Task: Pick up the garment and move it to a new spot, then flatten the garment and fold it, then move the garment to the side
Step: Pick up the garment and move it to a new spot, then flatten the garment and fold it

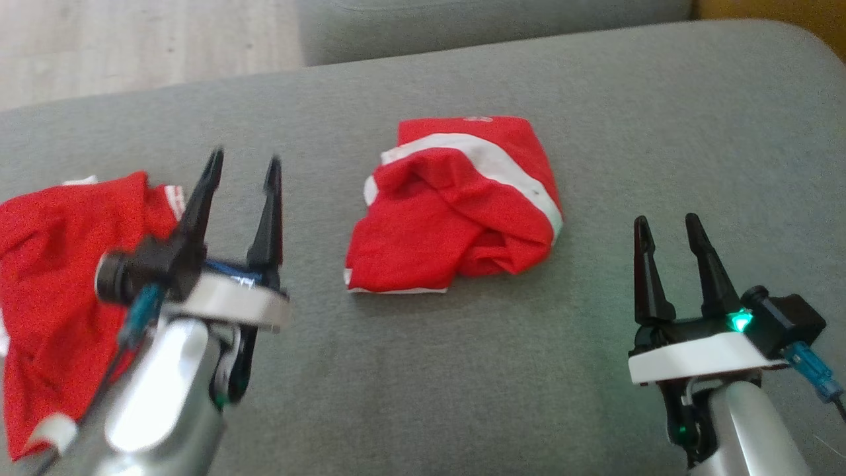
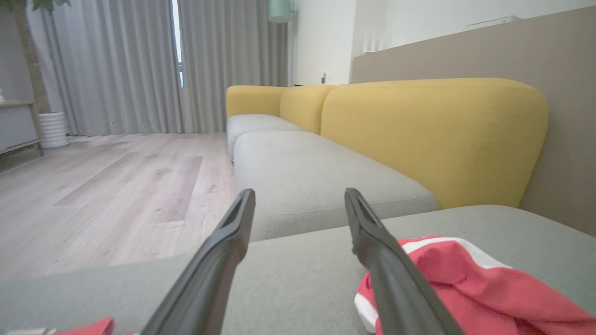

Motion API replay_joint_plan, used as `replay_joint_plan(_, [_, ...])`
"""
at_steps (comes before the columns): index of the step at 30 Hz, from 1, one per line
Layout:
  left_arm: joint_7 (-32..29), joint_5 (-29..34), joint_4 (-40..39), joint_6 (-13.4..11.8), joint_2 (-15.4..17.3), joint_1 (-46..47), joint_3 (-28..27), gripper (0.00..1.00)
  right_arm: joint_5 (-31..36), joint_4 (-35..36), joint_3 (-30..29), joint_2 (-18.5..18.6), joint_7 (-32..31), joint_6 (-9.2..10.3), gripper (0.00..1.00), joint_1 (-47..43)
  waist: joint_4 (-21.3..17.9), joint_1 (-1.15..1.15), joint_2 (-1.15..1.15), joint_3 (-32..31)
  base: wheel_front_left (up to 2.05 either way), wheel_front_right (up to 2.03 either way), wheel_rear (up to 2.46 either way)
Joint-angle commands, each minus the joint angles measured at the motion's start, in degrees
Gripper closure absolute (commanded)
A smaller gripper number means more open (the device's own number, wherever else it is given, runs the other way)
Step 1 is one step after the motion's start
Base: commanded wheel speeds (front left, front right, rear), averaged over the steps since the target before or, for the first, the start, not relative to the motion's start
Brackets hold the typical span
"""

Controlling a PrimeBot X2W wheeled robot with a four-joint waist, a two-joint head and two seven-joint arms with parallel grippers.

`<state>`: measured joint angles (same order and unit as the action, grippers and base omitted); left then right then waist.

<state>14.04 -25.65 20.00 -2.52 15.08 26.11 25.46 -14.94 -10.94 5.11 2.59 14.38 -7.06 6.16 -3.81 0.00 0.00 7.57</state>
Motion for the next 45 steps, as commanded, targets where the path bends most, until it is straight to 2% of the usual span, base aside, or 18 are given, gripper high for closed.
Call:
replay_joint_plan(1, [0.71,-0.12,-2.77,-0.53,1.58,-0.36,-3.26,0.00,0.64,1.69,1.04,0.29,0.62,-0.43,0.00,0.37,1.92,0.00,0.00,-1.24,0.00,0.00,0.00])
replay_joint_plan(3, [0.88,0.97,-4.51,-1.80,1.42,-4.10,-4.07,0.00,1.02,1.61,0.76,0.29,0.62,-0.43,0.00,-0.12,2.88,0.00,0.00,-1.73,0.00,0.00,0.00])
replay_joint_plan(6, [0.93,2.65,-8.67,-3.34,-0.65,-10.26,-5.96,0.00,1.40,1.46,0.57,0.29,0.62,-0.43,0.00,-0.63,3.67,0.00,0.00,-2.22,0.00,0.00,0.00])
replay_joint_plan(10, [0.95,5.26,-12.14,-3.89,-3.55,-16.28,-8.92,0.00,1.51,1.29,0.52,0.29,0.62,-0.43,0.00,-0.88,4.11,0.00,0.00,-2.62,0.00,0.00,0.00])
replay_joint_plan(14, [0.95,8.96,-13.02,-2.23,-5.48,-18.90,-10.87,0.00,1.62,1.15,0.82,0.29,0.62,-0.43,0.00,-0.91,4.26,0.00,0.00,-2.79,0.00,0.00,0.00])
replay_joint_plan(23, [0.96,12.43,-12.84,1.52,-8.93,-19.33,-15.28,0.00,1.69,1.29,1.36,0.29,0.62,-0.43,0.00,-0.60,4.13,0.00,0.00,-2.48,0.00,0.00,0.00])
replay_joint_plan(31, [0.96,14.30,-11.85,4.06,-10.69,-18.81,-17.34,0.00,4.43,1.57,3.62,0.29,0.62,-0.43,0.00,0.42,6.55,0.00,0.00,-1.75,0.00,0.00,0.00])
replay_joint_plan(37, [0.96,14.98,-11.30,5.25,-11.53,-18.11,-17.82,0.00,8.13,-1.83,9.14,0.29,0.62,-0.43,0.00,3.65,9.81,0.00,0.00,-0.54,0.00,0.00,0.00])
replay_joint_plan(40, [0.96,15.00,-10.99,5.61,-11.82,-17.86,-17.74,0.00,9.67,-5.65,12.99,0.29,0.37,-0.43,0.00,6.39,11.53,0.00,0.00,0.22,0.00,0.00,0.00])
replay_joint_plan(45, [0.96,14.86,-10.16,6.19,-12.07,-17.32,-17.29,0.00,11.40,-13.10,19.15,0.29,-3.45,-0.43,0.00,12.09,14.32,0.00,0.00,1.35,0.00,0.00,0.00])
